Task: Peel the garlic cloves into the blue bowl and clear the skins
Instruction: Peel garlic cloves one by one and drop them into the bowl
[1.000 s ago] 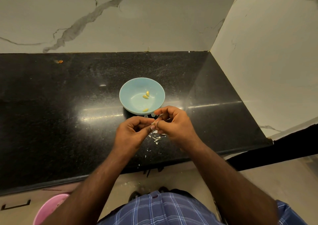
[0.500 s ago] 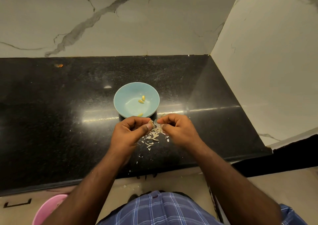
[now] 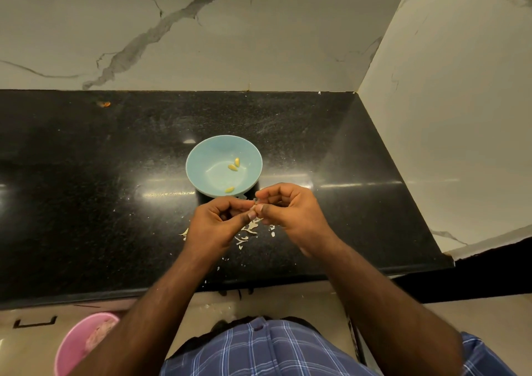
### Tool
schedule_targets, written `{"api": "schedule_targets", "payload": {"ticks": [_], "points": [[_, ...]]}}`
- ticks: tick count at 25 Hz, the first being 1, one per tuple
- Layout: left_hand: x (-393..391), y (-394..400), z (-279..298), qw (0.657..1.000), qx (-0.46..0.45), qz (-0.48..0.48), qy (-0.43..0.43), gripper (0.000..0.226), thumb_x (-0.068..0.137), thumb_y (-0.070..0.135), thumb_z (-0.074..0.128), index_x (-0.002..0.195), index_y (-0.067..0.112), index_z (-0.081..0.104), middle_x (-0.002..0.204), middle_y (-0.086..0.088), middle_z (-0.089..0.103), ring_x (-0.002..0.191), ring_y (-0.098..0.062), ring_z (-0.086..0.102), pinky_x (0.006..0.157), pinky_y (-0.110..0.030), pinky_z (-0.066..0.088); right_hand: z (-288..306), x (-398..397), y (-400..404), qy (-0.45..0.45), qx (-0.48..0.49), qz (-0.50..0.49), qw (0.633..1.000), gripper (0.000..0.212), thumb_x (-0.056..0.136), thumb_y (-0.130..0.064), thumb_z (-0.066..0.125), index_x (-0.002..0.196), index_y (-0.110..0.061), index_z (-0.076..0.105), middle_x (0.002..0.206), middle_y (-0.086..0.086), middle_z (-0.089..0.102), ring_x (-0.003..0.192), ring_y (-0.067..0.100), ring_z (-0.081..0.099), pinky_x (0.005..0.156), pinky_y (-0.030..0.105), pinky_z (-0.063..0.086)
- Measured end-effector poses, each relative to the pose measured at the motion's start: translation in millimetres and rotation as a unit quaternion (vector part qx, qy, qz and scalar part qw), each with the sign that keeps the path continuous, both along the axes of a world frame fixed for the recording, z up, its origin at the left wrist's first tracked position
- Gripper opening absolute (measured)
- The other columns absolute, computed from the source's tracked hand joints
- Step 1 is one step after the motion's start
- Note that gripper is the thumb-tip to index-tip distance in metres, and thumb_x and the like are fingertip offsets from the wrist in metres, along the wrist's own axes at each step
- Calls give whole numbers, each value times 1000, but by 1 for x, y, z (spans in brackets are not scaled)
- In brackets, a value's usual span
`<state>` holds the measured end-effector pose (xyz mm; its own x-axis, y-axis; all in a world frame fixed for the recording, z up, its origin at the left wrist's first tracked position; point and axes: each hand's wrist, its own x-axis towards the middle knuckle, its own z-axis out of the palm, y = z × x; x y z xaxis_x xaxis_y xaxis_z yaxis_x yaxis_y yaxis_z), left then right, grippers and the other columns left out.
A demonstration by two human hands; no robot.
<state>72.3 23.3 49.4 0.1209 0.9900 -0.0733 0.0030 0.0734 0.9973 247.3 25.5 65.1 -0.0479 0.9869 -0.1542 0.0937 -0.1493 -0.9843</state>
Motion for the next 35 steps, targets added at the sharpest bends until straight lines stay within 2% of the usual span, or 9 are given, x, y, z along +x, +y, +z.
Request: {"api": "schedule_targets", "payload": {"ticks": [4,9,14,18,22,25,28,32,35], "points": [[6,-5,-5,1000,-6,15,-4,16,83,1,78,95,12,78,90,-9,79,88,-24,75,85,-36,62,-4,1,-2,-52,38,7,998,23,85,-10,74,105,-20,71,85,4,75,84,23,73,78,43,63],[10,-9,-5,998,-24,28,-43,16,82,1,76,94,11,79,91,-12,78,87,-24,74,82,-35,61,-11,2,-4,-139,57,11,989,22,85,-19,70,103,-30,67,80,-2,71,74,16,68,70,40,61],[5,-4,-1,986,-82,47,-140,15,87,-3,69,99,4,74,91,-15,76,87,-21,73,79,-26,61,-16,8,-1,-187,35,22,982,17,94,-16,67,106,-25,74,88,-8,73,81,5,68,76,31,58],[-3,7,3,973,-141,40,-177,17,88,-6,66,102,0,72,90,-13,75,85,-20,75,76,-23,61,-13,6,3,-272,53,32,960,16,97,-32,66,96,-20,77,89,-6,68,83,6,62,75,31,53],[-14,19,4,967,-167,24,-189,21,78,4,74,99,0,73,95,-19,75,91,-27,74,80,-28,63,-7,-11,5,-207,77,15,975,22,89,-31,76,110,-22,77,103,-9,75,96,6,69,86,32,59],[-18,25,2,966,-175,0,-191,23,73,9,76,95,3,75,91,-18,76,85,-26,71,77,-25,60,-4,-26,8,-199,78,-13,977,4,91,-23,75,93,-24,78,85,-10,75,81,5,70,76,34,60],[-21,31,1,971,-166,-13,-174,17,73,11,76,90,9,78,86,-13,76,81,-22,67,68,-20,58,-7,-35,13,-197,31,-36,979,19,91,-22,73,73,-26,69,67,-8,68,64,7,61,67,39,55],[-27,39,1,977,-147,-31,-152,15,73,14,76,88,12,79,86,-13,75,77,-22,64,66,-22,57,-4,-43,16,-66,-55,-43,995,19,94,-12,69,75,-13,69,68,5,67,61,11,58,60,28,50],[-30,38,-1,978,-142,-45,-146,18,73,13,75,90,8,77,85,-13,73,76,-21,63,66,-21,56,2,-44,16,9,-112,-44,993,21,95,-7,67,75,-10,69,67,5,67,60,12,58,59,24,49]]}}
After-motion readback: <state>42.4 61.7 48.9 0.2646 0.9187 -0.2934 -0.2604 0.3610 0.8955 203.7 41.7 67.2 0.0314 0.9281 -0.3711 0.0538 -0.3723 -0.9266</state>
